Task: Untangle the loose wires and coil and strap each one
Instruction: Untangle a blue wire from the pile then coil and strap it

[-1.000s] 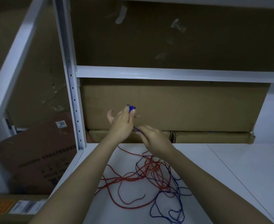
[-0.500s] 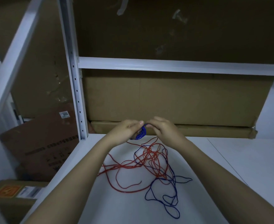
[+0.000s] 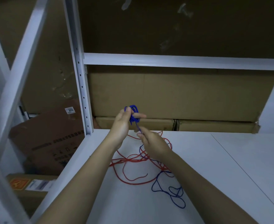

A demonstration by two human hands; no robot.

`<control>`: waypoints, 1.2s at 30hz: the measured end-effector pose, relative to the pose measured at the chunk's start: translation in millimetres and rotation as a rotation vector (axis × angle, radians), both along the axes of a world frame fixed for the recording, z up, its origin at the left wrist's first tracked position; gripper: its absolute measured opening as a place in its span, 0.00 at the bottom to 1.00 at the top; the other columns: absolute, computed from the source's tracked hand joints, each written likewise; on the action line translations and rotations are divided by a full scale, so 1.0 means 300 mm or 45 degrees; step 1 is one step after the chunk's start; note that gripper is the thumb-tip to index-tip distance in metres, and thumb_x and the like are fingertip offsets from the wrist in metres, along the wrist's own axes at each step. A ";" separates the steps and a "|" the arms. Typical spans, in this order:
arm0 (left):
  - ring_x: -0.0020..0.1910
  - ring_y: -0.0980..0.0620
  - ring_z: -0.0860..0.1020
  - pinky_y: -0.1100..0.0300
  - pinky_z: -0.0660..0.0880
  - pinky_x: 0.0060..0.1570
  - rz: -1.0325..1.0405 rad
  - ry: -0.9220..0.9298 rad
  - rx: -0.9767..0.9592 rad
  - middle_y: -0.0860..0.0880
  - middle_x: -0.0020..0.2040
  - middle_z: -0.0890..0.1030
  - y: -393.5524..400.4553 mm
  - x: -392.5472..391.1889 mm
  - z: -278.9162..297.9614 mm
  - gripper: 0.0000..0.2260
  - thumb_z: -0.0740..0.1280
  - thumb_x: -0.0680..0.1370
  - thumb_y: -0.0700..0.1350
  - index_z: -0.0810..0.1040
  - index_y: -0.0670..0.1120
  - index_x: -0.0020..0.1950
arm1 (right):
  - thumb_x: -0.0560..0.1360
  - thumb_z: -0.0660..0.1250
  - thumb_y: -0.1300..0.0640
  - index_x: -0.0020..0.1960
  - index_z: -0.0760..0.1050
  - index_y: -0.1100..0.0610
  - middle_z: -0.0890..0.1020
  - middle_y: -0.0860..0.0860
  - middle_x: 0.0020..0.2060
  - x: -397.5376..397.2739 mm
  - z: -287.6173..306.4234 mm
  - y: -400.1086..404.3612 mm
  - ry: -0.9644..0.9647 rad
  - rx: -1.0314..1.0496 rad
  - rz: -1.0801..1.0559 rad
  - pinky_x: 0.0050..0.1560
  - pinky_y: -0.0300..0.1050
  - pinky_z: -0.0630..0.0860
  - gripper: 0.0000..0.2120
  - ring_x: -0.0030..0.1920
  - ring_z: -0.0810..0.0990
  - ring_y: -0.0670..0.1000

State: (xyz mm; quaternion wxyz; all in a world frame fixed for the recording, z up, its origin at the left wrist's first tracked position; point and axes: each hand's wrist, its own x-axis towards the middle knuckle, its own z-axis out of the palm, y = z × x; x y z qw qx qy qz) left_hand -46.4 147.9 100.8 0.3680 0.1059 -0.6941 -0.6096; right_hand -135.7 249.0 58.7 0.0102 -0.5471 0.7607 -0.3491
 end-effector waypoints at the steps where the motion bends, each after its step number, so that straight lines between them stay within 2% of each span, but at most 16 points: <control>1: 0.53 0.64 0.76 0.75 0.64 0.57 0.031 -0.037 -0.056 0.57 0.44 0.85 -0.011 0.013 -0.008 0.15 0.47 0.85 0.49 0.70 0.44 0.54 | 0.83 0.53 0.53 0.63 0.71 0.54 0.79 0.52 0.43 0.016 -0.012 -0.002 0.029 0.082 -0.005 0.41 0.47 0.72 0.13 0.42 0.77 0.53; 2: 0.56 0.64 0.75 0.75 0.63 0.58 0.070 -0.080 -0.115 0.58 0.46 0.85 -0.024 0.024 -0.017 0.16 0.47 0.85 0.51 0.70 0.45 0.57 | 0.83 0.52 0.53 0.63 0.71 0.54 0.78 0.50 0.40 0.033 -0.024 0.001 0.055 0.130 -0.001 0.39 0.45 0.71 0.13 0.39 0.76 0.50; 4: 0.62 0.59 0.72 0.63 0.59 0.66 0.181 -0.223 -0.297 0.58 0.50 0.84 -0.047 0.046 -0.045 0.15 0.47 0.85 0.52 0.71 0.50 0.56 | 0.83 0.52 0.54 0.62 0.71 0.54 0.77 0.46 0.39 0.067 -0.041 0.016 0.108 0.137 0.022 0.36 0.41 0.68 0.12 0.38 0.75 0.46; 8: 0.57 0.68 0.70 0.60 0.42 0.66 0.325 -0.414 -0.763 0.64 0.41 0.81 -0.037 0.088 -0.123 0.10 0.48 0.84 0.48 0.67 0.49 0.52 | 0.82 0.55 0.52 0.55 0.74 0.57 0.80 0.55 0.43 0.137 -0.048 0.053 0.177 0.241 0.086 0.40 0.48 0.71 0.12 0.41 0.77 0.55; 10: 0.57 0.62 0.73 0.57 0.41 0.67 0.368 -0.478 -0.984 0.59 0.41 0.82 -0.038 0.109 -0.160 0.11 0.48 0.84 0.47 0.68 0.48 0.50 | 0.81 0.57 0.53 0.51 0.75 0.60 0.80 0.55 0.40 0.163 -0.044 0.083 0.160 0.337 0.117 0.40 0.49 0.71 0.12 0.39 0.76 0.54; 13: 0.51 0.54 0.76 0.50 0.39 0.71 0.389 -0.679 -1.273 0.55 0.38 0.79 -0.025 0.128 -0.215 0.12 0.48 0.84 0.47 0.68 0.48 0.47 | 0.81 0.58 0.54 0.52 0.78 0.57 0.79 0.49 0.40 0.174 -0.039 0.153 0.062 0.446 0.133 0.37 0.40 0.71 0.11 0.38 0.76 0.48; 17: 0.45 0.50 0.75 0.46 0.41 0.71 0.294 -0.842 -1.477 0.54 0.35 0.70 0.056 0.121 -0.275 0.07 0.51 0.84 0.45 0.64 0.50 0.46 | 0.81 0.58 0.53 0.51 0.77 0.53 0.77 0.43 0.36 0.153 -0.046 0.272 -0.002 0.450 0.038 0.38 0.39 0.71 0.10 0.37 0.75 0.42; 19: 0.44 0.52 0.75 0.48 0.41 0.71 0.172 -0.839 -1.418 0.54 0.35 0.72 0.111 0.106 -0.294 0.08 0.50 0.84 0.45 0.66 0.50 0.47 | 0.81 0.58 0.52 0.52 0.78 0.54 0.78 0.43 0.38 0.128 -0.038 0.343 0.129 0.395 -0.039 0.41 0.42 0.72 0.11 0.40 0.76 0.45; 21: 0.42 0.54 0.74 0.55 0.46 0.69 0.019 -0.754 -1.204 0.55 0.33 0.73 0.182 0.084 -0.300 0.11 0.50 0.84 0.45 0.68 0.50 0.45 | 0.81 0.57 0.51 0.53 0.78 0.54 0.81 0.49 0.44 0.085 -0.037 0.422 0.476 0.373 -0.162 0.44 0.48 0.73 0.12 0.46 0.77 0.52; 23: 0.38 0.55 0.72 0.58 0.61 0.59 -0.156 -0.671 -0.914 0.55 0.32 0.72 0.268 0.054 -0.298 0.15 0.52 0.84 0.45 0.69 0.52 0.38 | 0.81 0.59 0.52 0.53 0.79 0.54 0.82 0.52 0.43 0.033 -0.039 0.503 0.816 0.286 -0.269 0.42 0.47 0.69 0.11 0.45 0.77 0.56; 24: 0.35 0.55 0.71 0.59 0.67 0.51 -0.232 -0.645 -0.749 0.54 0.31 0.72 0.312 0.033 -0.291 0.16 0.54 0.84 0.47 0.69 0.52 0.36 | 0.80 0.61 0.53 0.51 0.80 0.55 0.81 0.53 0.40 0.007 -0.038 0.543 0.854 0.212 -0.294 0.41 0.47 0.67 0.10 0.42 0.77 0.57; 26: 0.30 0.57 0.71 0.64 0.70 0.40 -0.356 -0.611 -0.409 0.53 0.29 0.72 0.403 -0.011 -0.260 0.19 0.56 0.82 0.55 0.70 0.51 0.34 | 0.79 0.63 0.56 0.49 0.81 0.57 0.81 0.54 0.39 -0.034 -0.041 0.617 0.642 0.047 -0.326 0.41 0.48 0.69 0.09 0.41 0.77 0.57; 28: 0.28 0.57 0.68 0.66 0.69 0.38 -0.476 -0.554 -0.211 0.53 0.28 0.71 0.497 -0.063 -0.227 0.20 0.57 0.78 0.61 0.70 0.52 0.32 | 0.80 0.61 0.57 0.51 0.80 0.57 0.81 0.51 0.44 -0.071 -0.057 0.688 0.195 -0.129 -0.337 0.48 0.45 0.72 0.09 0.46 0.78 0.51; 31: 0.26 0.57 0.63 0.65 0.65 0.35 -0.639 -0.403 0.011 0.53 0.25 0.65 0.652 -0.164 -0.204 0.18 0.59 0.77 0.59 0.69 0.49 0.33 | 0.81 0.60 0.57 0.54 0.79 0.53 0.81 0.44 0.49 -0.118 -0.088 0.822 -0.321 -0.373 -0.366 0.51 0.33 0.73 0.09 0.50 0.78 0.41; 34: 0.28 0.54 0.64 0.61 0.66 0.40 -0.712 -0.314 0.101 0.53 0.24 0.62 0.829 -0.285 -0.208 0.20 0.54 0.83 0.53 0.67 0.48 0.32 | 0.79 0.56 0.45 0.56 0.76 0.42 0.79 0.32 0.46 -0.166 -0.096 0.984 -0.592 -0.466 -0.345 0.47 0.25 0.70 0.12 0.48 0.75 0.32; 36: 0.31 0.53 0.66 0.62 0.68 0.44 -0.783 -0.266 0.137 0.52 0.25 0.62 0.949 -0.360 -0.216 0.23 0.52 0.84 0.52 0.67 0.52 0.28 | 0.76 0.54 0.41 0.54 0.74 0.37 0.78 0.33 0.46 -0.206 -0.097 1.085 -0.601 -0.483 -0.336 0.49 0.25 0.69 0.13 0.49 0.75 0.33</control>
